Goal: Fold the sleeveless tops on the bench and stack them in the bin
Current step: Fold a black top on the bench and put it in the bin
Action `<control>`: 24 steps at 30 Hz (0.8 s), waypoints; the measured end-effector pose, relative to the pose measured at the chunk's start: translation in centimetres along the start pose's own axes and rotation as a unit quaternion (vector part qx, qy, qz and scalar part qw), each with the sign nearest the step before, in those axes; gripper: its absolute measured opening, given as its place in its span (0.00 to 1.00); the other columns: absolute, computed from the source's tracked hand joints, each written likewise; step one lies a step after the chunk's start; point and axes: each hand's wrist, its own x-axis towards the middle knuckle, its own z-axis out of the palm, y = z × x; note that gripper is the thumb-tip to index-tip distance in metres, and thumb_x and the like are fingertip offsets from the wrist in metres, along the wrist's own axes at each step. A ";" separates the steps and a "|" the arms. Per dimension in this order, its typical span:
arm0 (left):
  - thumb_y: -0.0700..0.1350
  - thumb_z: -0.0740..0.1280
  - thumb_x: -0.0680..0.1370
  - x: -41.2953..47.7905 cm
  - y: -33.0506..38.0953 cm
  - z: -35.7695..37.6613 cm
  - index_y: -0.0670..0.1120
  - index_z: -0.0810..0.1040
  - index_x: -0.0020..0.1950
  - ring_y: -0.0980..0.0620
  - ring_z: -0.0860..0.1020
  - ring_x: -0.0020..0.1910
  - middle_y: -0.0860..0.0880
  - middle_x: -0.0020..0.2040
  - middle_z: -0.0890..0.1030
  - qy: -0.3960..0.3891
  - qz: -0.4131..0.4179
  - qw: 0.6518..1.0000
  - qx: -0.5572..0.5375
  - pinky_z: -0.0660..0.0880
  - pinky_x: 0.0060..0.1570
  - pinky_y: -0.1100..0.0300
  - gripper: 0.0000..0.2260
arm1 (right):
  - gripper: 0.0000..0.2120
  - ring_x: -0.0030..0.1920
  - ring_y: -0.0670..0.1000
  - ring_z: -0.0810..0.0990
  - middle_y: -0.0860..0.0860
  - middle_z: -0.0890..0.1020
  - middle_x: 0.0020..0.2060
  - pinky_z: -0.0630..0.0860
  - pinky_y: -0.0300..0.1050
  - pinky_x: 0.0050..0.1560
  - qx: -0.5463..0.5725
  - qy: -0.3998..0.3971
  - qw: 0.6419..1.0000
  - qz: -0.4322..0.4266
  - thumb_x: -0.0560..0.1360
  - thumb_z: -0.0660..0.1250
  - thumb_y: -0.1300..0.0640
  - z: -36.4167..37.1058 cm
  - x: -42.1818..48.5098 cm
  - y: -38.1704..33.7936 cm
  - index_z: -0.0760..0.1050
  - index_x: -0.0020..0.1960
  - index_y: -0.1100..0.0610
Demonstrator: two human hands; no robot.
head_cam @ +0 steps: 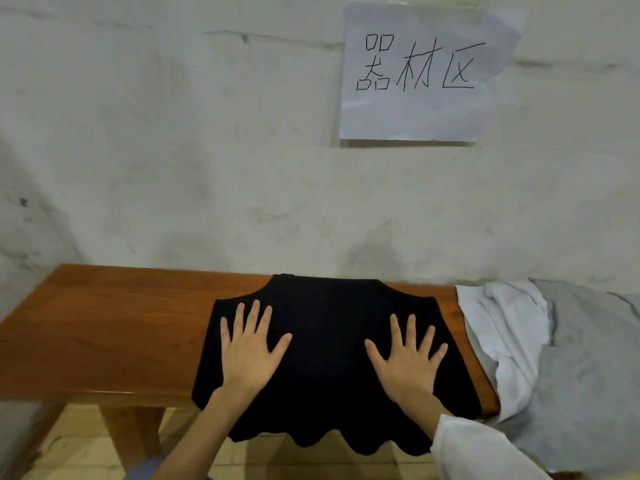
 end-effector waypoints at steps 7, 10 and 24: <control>0.71 0.43 0.75 1.1 0.2 -0.5 0.55 0.42 0.78 0.38 0.38 0.76 0.43 0.78 0.41 -0.095 -0.074 0.992 0.046 0.35 0.69 0.35 0.36 | 0.38 0.75 0.62 0.36 0.54 0.40 0.77 0.36 0.62 0.73 -0.004 -0.045 0.999 -0.002 0.75 0.44 0.30 -0.9 0.0 0.5 0.38 0.78 0.48; 0.68 0.48 0.77 0.5 -0.1 -0.7 0.54 0.47 0.78 0.39 0.41 0.76 0.42 0.78 0.46 -0.084 -0.068 0.994 0.025 0.35 0.69 0.38 0.34 | 0.37 0.77 0.59 0.43 0.53 0.47 0.78 0.42 0.58 0.74 0.093 -0.094 0.991 -0.017 0.76 0.55 0.34 -2.9 0.4 1.3 0.47 0.78 0.50; 0.39 0.60 0.80 -13.7 -1.8 3.0 0.43 0.76 0.40 0.48 0.77 0.28 0.45 0.30 0.79 -0.036 -0.141 0.915 -0.376 0.75 0.30 0.52 0.10 | 0.09 0.34 0.49 0.81 0.53 0.83 0.35 0.74 0.37 0.34 0.343 -0.159 0.925 0.019 0.79 0.62 0.59 3.1 -10.1 8.4 0.77 0.41 0.57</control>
